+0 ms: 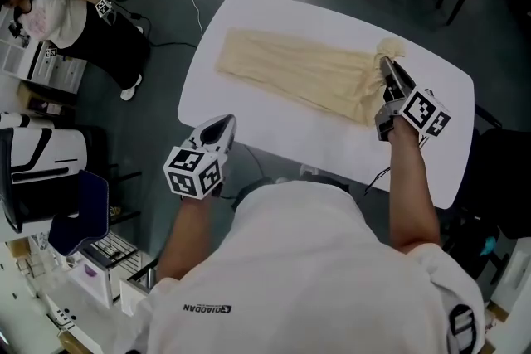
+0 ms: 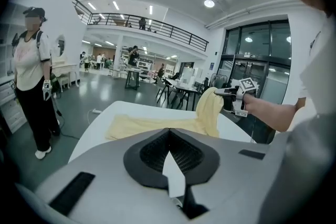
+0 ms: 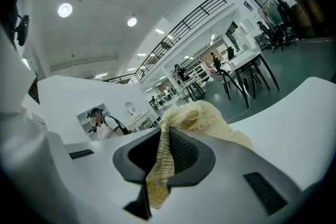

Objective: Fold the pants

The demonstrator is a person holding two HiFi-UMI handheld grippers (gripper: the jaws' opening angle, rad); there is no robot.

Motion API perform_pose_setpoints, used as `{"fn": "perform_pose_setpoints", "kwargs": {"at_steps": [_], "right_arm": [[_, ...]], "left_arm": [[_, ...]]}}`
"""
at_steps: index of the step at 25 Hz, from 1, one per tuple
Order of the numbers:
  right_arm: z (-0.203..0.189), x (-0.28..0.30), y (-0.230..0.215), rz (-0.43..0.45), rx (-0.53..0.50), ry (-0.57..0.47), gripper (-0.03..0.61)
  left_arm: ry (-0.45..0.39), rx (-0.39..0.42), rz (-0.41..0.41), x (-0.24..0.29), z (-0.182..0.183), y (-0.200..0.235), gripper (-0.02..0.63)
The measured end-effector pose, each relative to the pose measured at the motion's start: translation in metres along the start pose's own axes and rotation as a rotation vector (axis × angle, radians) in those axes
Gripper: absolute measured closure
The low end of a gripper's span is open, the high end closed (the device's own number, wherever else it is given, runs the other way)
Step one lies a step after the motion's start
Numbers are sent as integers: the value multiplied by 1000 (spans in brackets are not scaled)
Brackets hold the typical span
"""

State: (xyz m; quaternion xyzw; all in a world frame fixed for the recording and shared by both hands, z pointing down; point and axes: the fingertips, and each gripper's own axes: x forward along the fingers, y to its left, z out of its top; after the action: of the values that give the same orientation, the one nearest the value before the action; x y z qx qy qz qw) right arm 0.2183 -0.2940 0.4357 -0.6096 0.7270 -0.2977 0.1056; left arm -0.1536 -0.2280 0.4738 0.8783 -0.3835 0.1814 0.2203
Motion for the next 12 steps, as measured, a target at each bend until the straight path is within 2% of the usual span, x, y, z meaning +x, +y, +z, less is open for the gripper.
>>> {"fn": "perform_pose_setpoints", "kwargs": {"at_steps": [7,12], "right_arm": [[7,8,6,85,14,-6,518],[-8,29,40,90,-4,16,518]], "left_arm": [[-15,29,47,19,18,1,591],[-5,11,46,9,15,37,591]]}}
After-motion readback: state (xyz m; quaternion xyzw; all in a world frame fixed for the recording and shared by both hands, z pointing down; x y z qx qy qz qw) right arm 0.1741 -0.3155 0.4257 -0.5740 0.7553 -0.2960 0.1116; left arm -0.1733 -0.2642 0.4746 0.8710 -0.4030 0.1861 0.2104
